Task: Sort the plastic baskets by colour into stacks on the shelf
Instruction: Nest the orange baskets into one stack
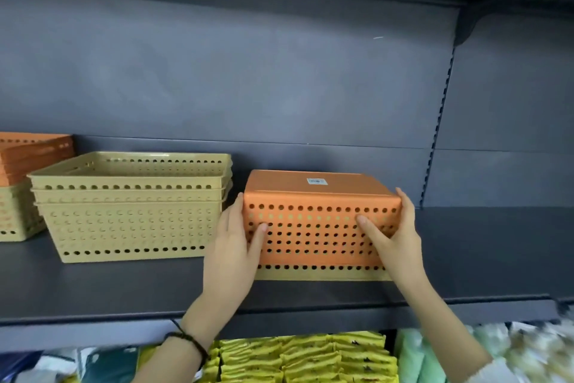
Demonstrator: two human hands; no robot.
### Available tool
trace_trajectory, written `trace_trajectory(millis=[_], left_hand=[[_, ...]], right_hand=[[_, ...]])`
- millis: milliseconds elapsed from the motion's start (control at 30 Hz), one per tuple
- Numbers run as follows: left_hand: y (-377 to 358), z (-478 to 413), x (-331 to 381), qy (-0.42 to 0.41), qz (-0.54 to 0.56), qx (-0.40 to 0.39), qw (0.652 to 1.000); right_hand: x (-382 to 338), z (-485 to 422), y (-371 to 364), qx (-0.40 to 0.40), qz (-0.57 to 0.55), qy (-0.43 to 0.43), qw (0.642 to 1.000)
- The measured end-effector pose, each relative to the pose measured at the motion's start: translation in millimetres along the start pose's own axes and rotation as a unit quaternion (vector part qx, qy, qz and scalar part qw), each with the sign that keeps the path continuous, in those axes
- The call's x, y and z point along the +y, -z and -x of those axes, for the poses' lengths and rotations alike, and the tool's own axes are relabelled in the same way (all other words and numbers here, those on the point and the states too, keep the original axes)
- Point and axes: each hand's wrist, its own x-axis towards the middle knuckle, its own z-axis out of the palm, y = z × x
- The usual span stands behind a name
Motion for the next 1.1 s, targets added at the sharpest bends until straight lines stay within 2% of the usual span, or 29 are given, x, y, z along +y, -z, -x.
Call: trace_trajectory(millis=[200,267,367,467,600,733,867,967,1100], left_hand=[[-8.7,-23.3,29.8,-0.044,0.036,0.053,0.997],[-2.8,-38.7,34.9,-0.048,0.114,0.046,0.991],[17.8,-67.1,44.5,-0.016,0.283,-0.002,0.959],[40.1,-95.4,48.3,-0.011,0.349,-0.024,0.937],[63.7,-116.5,51.1,-0.066,0.353,-0.009,0.933],[77.5,-125.1,48.1,-0.113,0.331,-0.012,0.937],[88.2,-131.3,39.4,-0.094,0.321,-0.049,0.941],[96.4,-129.1,29.3,-0.059,0.369,-0.067,0.925],[118.0,-127.3,27.4,-0.064,0.381,-0.054,0.921]], right_hand=[[-9.5,-28.2,28.6,0.005,-0.051,0.046,0.998],[-16.2,-41.6,32.9,-0.018,-0.086,0.061,0.994],[-28.5,-68.7,39.7,-0.047,-0.171,0.049,0.983],[-40.7,-95.7,46.1,-0.053,-0.224,0.05,0.972],[-54.1,-121.1,48.8,-0.043,-0.31,0.06,0.948],[-66.9,-124.3,41.1,-0.118,-0.347,0.037,0.93],[-72.2,-123.5,33.6,-0.138,-0.301,0.075,0.941],[-76.0,-120.2,20.9,-0.178,-0.268,0.109,0.94],[-91.6,-112.1,-10.3,-0.2,-0.365,0.094,0.904]])
